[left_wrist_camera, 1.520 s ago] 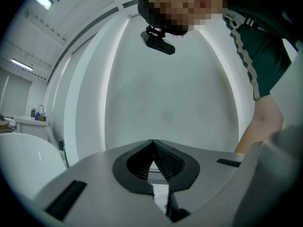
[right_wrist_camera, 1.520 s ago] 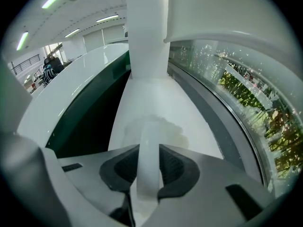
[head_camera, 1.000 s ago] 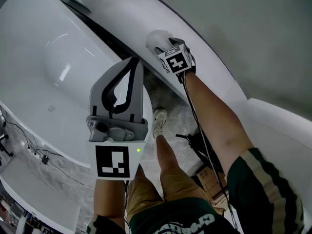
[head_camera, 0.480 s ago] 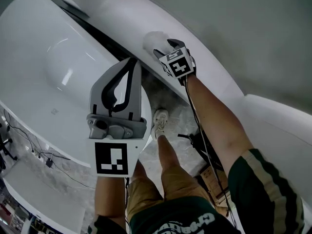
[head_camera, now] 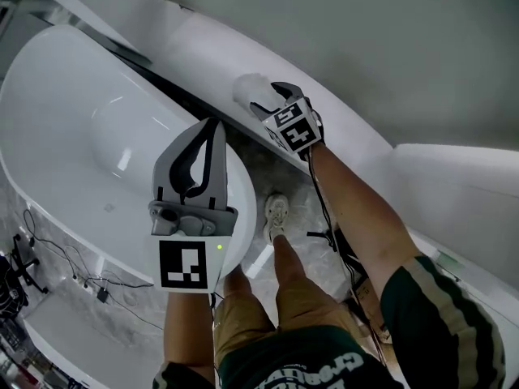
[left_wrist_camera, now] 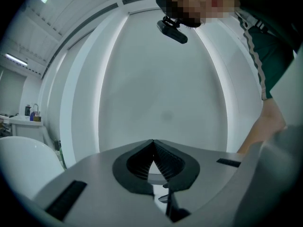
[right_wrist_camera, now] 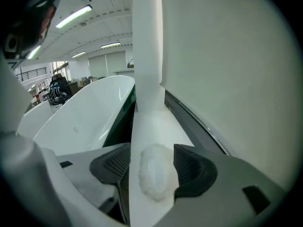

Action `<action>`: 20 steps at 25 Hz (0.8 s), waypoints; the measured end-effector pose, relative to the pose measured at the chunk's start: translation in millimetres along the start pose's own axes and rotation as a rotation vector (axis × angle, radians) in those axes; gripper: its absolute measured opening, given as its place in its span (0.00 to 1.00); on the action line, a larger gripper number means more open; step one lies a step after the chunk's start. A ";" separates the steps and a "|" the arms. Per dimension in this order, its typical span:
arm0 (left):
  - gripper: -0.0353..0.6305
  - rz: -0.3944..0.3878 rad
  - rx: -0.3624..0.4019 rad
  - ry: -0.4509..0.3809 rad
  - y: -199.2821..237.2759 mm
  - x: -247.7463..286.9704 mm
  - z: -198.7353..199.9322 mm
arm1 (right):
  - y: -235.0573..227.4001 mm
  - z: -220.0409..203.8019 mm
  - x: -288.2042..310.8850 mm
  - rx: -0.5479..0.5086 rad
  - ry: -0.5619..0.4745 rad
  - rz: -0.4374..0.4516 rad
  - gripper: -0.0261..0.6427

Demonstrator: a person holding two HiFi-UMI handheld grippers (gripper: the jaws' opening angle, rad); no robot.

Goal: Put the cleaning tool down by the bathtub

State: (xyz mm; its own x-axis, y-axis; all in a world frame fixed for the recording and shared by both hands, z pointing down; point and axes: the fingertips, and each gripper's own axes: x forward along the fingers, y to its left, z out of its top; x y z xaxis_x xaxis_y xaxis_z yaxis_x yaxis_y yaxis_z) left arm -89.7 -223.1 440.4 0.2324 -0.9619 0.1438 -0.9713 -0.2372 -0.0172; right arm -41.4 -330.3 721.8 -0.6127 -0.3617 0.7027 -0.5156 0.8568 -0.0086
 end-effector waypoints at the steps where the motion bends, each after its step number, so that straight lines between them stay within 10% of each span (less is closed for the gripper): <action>1: 0.06 -0.005 0.003 0.001 -1.4 -3.4 3.0 | 2.0 5.9 -7.7 -0.004 -0.014 -0.002 0.44; 20: 0.06 -0.091 0.072 -0.077 -14.5 -62.3 98.1 | 28.7 140.1 -195.4 -0.045 -0.354 -0.157 0.48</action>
State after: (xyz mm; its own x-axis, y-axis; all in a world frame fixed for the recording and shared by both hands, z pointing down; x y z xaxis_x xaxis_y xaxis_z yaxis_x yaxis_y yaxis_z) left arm -85.2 -173.0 334.6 0.3253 -0.9429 0.0719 -0.9405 -0.3305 -0.0787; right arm -20.4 -286.5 484.6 -0.7014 -0.5873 0.4038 -0.5975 0.7934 0.1162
